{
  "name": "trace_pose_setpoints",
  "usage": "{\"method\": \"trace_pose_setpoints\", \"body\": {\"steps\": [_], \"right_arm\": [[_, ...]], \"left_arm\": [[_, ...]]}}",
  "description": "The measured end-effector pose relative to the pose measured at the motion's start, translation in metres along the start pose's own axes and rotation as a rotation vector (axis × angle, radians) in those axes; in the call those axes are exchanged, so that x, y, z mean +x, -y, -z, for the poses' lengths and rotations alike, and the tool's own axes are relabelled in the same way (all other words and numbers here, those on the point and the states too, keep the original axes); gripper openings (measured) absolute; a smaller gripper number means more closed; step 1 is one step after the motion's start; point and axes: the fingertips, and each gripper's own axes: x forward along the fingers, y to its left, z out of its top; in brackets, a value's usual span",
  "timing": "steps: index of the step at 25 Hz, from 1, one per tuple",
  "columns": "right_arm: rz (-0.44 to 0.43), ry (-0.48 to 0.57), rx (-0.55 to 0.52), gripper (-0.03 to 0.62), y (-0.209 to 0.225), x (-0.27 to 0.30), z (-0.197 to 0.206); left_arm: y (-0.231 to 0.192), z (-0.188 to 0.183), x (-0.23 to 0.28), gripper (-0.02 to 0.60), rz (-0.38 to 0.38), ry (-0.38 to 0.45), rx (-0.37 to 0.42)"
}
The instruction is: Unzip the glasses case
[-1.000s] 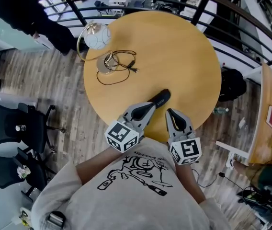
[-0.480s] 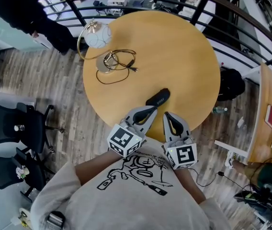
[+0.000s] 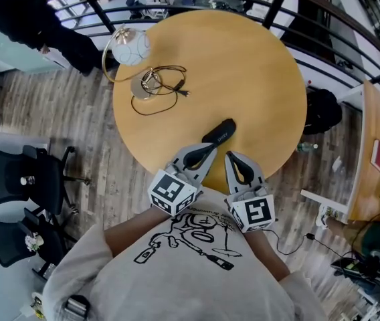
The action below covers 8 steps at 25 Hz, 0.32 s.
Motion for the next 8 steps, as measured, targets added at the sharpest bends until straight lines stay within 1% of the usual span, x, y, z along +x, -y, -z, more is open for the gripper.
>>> {"method": "trace_pose_setpoints", "body": {"steps": [8], "right_arm": [[-0.004,-0.001,0.003,0.021,0.0054,0.0011,0.001]], "left_arm": [[-0.0004,0.0026,0.007,0.009,0.0,-0.014,0.003]]}}
